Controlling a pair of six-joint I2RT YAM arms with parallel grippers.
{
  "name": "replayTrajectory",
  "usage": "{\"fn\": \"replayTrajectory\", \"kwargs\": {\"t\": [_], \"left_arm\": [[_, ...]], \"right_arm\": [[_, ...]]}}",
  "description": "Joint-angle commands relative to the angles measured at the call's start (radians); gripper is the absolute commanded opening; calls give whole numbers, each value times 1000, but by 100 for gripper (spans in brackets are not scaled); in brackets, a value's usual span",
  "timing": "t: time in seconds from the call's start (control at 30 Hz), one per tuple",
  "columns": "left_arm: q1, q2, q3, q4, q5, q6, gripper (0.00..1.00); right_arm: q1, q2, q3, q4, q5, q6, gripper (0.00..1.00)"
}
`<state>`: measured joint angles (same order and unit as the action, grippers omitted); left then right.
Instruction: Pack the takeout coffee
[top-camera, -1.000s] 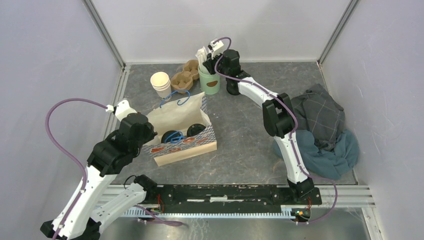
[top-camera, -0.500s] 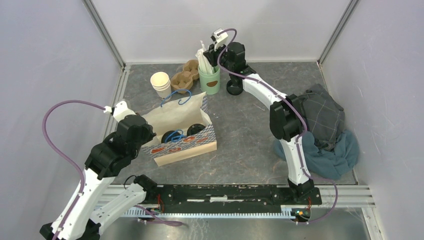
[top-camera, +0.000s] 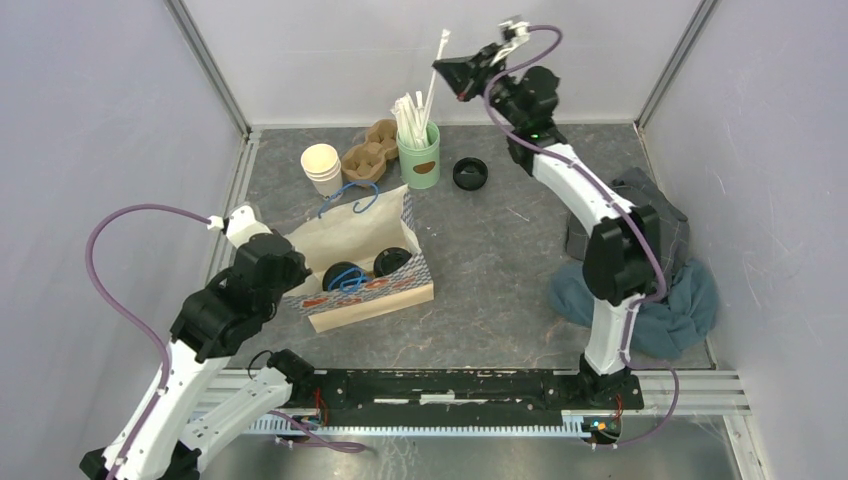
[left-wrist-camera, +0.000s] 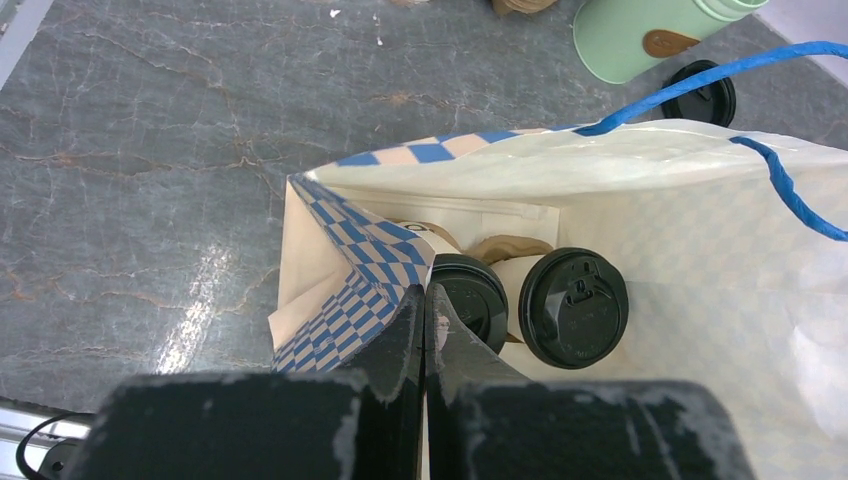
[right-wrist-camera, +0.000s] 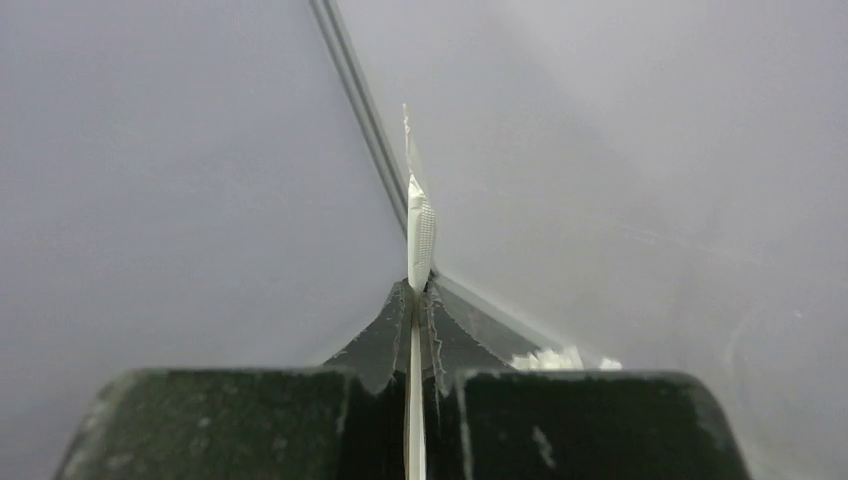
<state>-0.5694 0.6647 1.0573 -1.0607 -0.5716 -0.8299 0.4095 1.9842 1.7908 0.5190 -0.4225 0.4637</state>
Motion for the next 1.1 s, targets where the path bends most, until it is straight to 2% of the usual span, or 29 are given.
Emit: {"fn": "replayTrajectory", "kwargs": {"t": [0.0,0.17,0.23,0.3,0.4,0.47,0.7,0.87,0.97,1.07], "left_arm": [[-3,-11,-27,34,-24,-10,2],[-3,-32,-45,86,-27,25,2],[-3,-37,-42,100,-27,35,2],[-3,-38,-42,112,-22,44,2],[-3,-35,-49,122,-6,40,2],[-3,-31,-58,137,8,37,2],[-3,-24,-76,181,23,54,2],[-3,-31,-77,173,19,55,2],[-3,-44,-74,165,1,52,2],[-3,-48,-70,159,-13,54,2]], "right_arm": [[-11,-131,-73,278,-168,316,2],[19,-284,-179,328,-308,330,4],[64,-340,-201,293,-385,256,5],[141,-395,-197,118,-407,64,6],[311,-440,-131,-244,-331,-304,9],[400,-436,-102,-366,-286,-415,9],[584,-352,-20,-647,-115,-699,9],[653,-253,53,-838,90,-908,8],[661,-229,33,-870,191,-952,5],[662,-246,-40,-846,234,-955,6]]}}
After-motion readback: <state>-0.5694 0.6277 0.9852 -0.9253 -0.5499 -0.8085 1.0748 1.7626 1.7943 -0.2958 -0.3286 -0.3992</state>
